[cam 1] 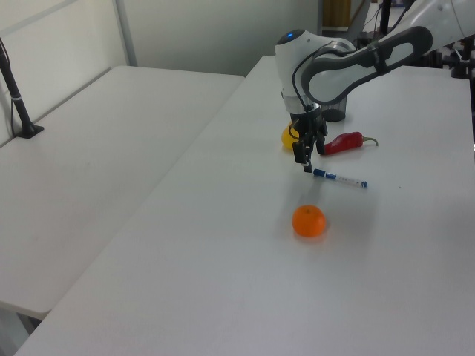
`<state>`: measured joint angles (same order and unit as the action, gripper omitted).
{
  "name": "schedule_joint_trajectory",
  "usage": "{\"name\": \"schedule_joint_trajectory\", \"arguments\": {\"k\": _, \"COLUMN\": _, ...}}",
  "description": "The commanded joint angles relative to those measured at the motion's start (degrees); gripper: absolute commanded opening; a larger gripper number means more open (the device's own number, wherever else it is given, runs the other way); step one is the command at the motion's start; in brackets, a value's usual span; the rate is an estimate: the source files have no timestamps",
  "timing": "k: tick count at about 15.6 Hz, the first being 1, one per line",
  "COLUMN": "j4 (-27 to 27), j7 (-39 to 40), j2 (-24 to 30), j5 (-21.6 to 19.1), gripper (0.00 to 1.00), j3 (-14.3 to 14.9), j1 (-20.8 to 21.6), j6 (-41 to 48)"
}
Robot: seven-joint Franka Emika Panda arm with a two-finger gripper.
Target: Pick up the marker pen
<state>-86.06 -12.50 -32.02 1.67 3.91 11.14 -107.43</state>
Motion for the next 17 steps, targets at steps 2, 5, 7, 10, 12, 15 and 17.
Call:
{"name": "schedule_joint_trajectory", "arguments": {"k": 2, "j4": 0.1, "j7": 0.37, "j2": 2.05, "j5": 0.18, "gripper": 1.0, "j3": 1.36, "j1": 0.02, "j6": 1.26}}
{"name": "schedule_joint_trajectory", "arguments": {"k": 5, "j4": -0.25, "j7": 0.46, "j2": 5.64, "j5": -0.17, "gripper": 1.0, "j3": 1.36, "j1": -2.61, "j6": 1.35}}
{"name": "schedule_joint_trajectory", "arguments": {"k": 7, "j4": -0.34, "j7": 0.46, "j2": 7.84, "j5": -0.26, "gripper": 1.0, "j3": 1.36, "j1": -3.84, "j6": 1.52}}
{"name": "schedule_joint_trajectory", "arguments": {"k": 10, "j4": -0.51, "j7": 0.46, "j2": 10.39, "j5": -1.92, "gripper": 1.0, "j3": 1.27, "j1": -5.25, "j6": 1.61}}
{"name": "schedule_joint_trajectory", "arguments": {"k": 12, "j4": -1.47, "j7": 1.16, "j2": 12.76, "j5": -3.77, "gripper": 1.0, "j3": 1.27, "j1": -6.3, "j6": 2.83}}
{"name": "schedule_joint_trajectory", "arguments": {"k": 15, "j4": -4.28, "j7": 2.3, "j2": 17.24, "j5": -4.13, "gripper": 1.0, "j3": 1.27, "j1": -6.57, "j6": 3.37}}
{"name": "schedule_joint_trajectory", "arguments": {"k": 17, "j4": -6.91, "j7": 3.52, "j2": 21.8, "j5": -4.31, "gripper": 1.0, "j3": 1.27, "j1": -7.36, "j6": 4.42}}
